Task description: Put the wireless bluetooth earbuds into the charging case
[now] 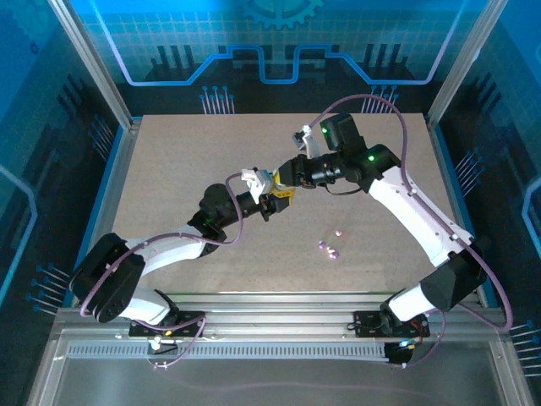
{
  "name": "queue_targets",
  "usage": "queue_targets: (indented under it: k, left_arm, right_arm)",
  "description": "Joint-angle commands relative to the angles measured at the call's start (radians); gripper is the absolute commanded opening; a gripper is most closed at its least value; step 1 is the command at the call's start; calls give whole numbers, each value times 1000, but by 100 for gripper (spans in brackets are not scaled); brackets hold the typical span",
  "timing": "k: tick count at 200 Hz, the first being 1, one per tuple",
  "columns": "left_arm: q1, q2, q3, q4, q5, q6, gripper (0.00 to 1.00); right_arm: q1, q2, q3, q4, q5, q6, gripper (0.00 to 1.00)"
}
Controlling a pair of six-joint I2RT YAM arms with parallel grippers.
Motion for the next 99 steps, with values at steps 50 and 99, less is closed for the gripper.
queue_targets:
  k: [50,99]
  left_arm:
    - [-11,-5,33,79,13,-4,39]
    - [-11,-8,30,79,3,3,39]
  right_arm:
    - [19,10,43,-66,69,-33,31]
    - [20,-4,51,-80,66,-43,33]
